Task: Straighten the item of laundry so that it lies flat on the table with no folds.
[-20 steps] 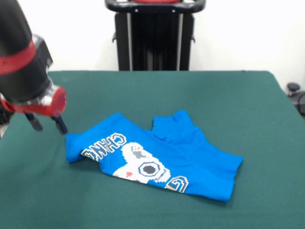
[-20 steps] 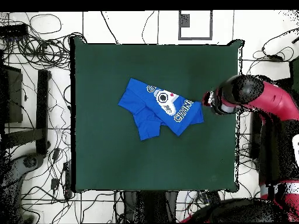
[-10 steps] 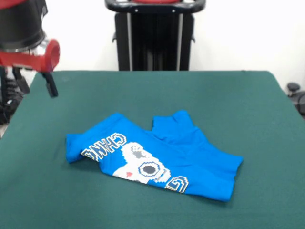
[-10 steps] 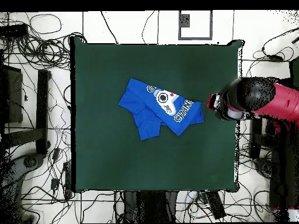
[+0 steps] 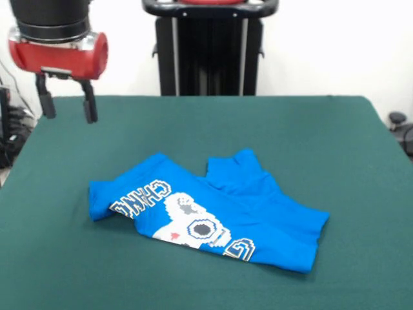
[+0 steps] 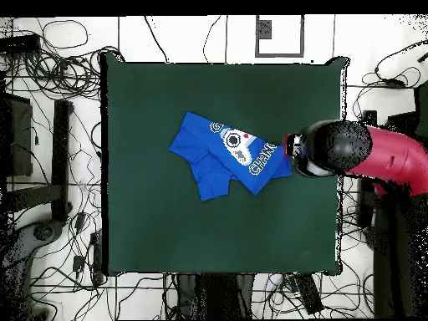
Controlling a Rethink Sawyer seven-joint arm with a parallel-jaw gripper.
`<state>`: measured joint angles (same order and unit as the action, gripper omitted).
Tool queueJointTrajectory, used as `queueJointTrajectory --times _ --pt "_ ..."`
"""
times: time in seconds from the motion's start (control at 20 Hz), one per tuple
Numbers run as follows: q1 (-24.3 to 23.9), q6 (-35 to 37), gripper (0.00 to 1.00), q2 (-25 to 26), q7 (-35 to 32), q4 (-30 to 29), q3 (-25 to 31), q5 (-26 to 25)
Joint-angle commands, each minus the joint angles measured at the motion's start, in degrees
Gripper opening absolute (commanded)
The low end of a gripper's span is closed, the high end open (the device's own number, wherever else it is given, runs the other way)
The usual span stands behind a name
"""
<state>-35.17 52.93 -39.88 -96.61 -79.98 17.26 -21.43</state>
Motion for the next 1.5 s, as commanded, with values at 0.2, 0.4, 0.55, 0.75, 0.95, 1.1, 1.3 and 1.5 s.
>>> queueJointTrajectory --times 0.2,0.4,0.55,0.75,0.95,1.1,1.3,1.5 --pt "6.2 -14.3 1.00 1.1 -10.9 -16.9 -2.5 -1.0" --pt "7.5 -18.1 1.00 2.1 -12.0 -17.7 -3.8 -0.7" --pt "8.2 -19.8 1.00 2.4 -12.0 -18.4 -4.9 -0.1" --pt "8.6 -21.4 1.00 2.4 -11.1 -19.7 -5.4 0.8" --pt "8.5 -22.1 1.00 2.3 -10.1 -20.4 -5.7 1.1" --pt "8.3 -21.9 1.00 2.5 -9.4 -20.5 -5.7 1.4" --pt "8.2 -22.1 1.00 2.6 -8.8 -21.1 -5.7 1.7" --pt "8.0 -23.7 1.00 3.2 -8.2 -21.6 -5.4 1.3"
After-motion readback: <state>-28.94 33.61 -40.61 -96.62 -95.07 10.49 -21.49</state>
